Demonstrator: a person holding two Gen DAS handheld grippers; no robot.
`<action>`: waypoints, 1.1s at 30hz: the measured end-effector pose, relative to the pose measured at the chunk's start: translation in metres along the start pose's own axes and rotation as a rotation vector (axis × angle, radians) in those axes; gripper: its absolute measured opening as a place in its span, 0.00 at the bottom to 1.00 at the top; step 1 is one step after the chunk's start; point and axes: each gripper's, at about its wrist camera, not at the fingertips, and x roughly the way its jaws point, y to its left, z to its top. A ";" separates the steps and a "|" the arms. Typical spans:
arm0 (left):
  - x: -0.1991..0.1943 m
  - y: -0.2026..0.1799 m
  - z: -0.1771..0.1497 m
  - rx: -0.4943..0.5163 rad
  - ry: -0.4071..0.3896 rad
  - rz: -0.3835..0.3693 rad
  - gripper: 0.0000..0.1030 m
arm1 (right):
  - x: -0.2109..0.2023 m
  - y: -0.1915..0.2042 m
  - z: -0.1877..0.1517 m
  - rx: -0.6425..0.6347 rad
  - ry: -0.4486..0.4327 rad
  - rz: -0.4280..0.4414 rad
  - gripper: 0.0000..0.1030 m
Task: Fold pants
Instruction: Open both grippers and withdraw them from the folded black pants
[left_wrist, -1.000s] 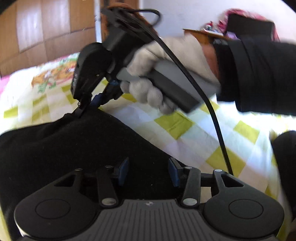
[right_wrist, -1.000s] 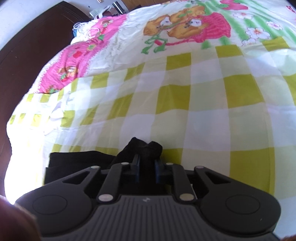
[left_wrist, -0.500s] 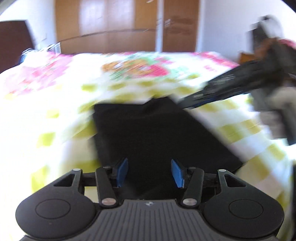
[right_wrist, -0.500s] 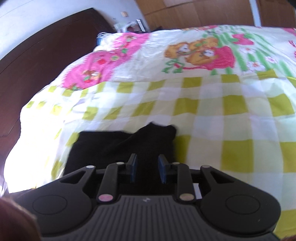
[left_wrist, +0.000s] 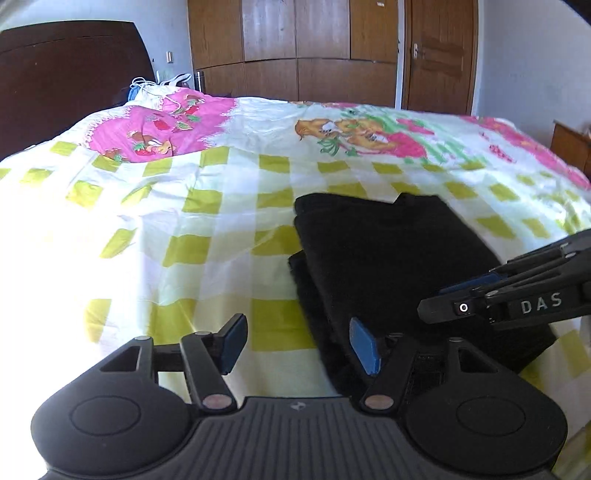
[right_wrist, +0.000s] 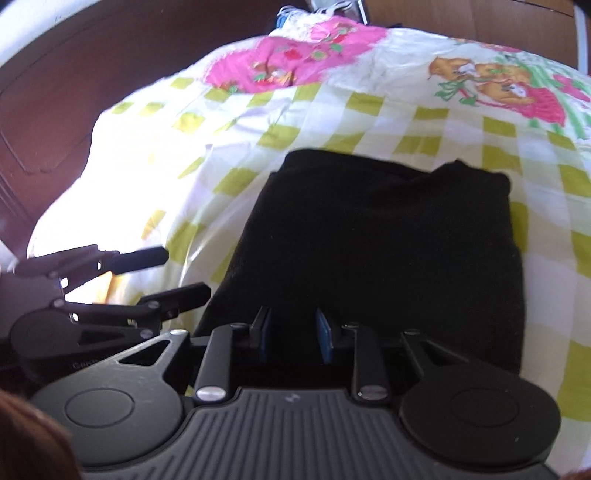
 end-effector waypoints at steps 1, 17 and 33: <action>-0.004 -0.005 0.000 0.005 -0.009 0.008 0.72 | -0.008 0.000 -0.001 0.004 -0.010 -0.022 0.27; -0.038 -0.101 -0.024 0.002 -0.013 0.021 0.93 | -0.077 -0.024 -0.069 0.068 -0.058 -0.182 0.27; -0.040 -0.129 -0.046 -0.018 0.060 0.050 1.00 | -0.099 -0.032 -0.106 0.072 -0.085 -0.298 0.30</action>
